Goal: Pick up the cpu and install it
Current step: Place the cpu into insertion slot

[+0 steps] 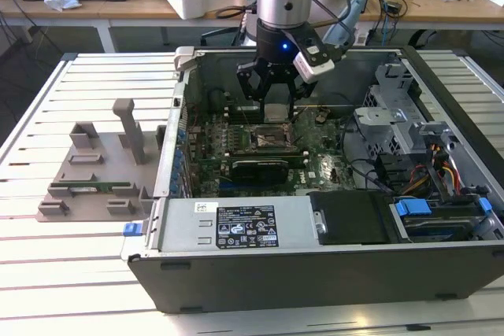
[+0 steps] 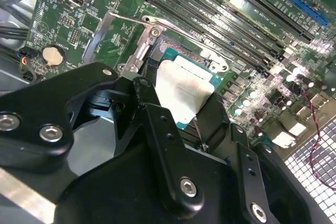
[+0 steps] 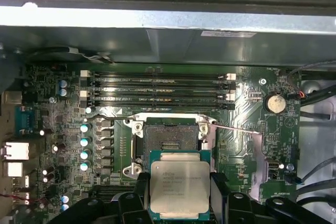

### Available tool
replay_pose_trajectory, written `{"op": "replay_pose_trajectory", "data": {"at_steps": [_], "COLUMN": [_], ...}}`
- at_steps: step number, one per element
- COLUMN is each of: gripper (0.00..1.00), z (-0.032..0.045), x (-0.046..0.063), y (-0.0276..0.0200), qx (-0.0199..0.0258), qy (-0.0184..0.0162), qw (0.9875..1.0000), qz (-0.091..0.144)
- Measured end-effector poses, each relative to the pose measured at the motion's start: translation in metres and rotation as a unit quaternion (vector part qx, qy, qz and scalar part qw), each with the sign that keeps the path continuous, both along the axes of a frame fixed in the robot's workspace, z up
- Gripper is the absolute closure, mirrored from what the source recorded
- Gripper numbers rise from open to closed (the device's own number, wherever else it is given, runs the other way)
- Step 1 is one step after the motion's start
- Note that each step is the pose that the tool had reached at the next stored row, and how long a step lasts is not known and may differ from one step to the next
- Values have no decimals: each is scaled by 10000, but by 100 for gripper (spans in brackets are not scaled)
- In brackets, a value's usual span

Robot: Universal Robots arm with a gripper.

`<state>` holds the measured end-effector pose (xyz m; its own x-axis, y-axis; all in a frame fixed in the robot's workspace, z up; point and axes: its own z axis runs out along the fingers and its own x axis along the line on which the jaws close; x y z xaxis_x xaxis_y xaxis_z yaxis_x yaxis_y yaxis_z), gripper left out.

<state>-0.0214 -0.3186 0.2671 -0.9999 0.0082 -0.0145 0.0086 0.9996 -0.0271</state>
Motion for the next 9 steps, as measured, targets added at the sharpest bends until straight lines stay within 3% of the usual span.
{"op": "replay_pose_trajectory", "data": {"at_steps": [3, 5, 8, 9], "gripper": [45, 45, 45, 45], "z": [0, 0, 0, 0], "x": [0, 0, 0, 0], "y": [0, 0, 0, 0], "qx": [0, 0, 0, -1], "qy": [0, 0, 0, 0], "qw": [9997, 9996, 9983, 9972], "qz": [-252, -295, -589, -749]}}
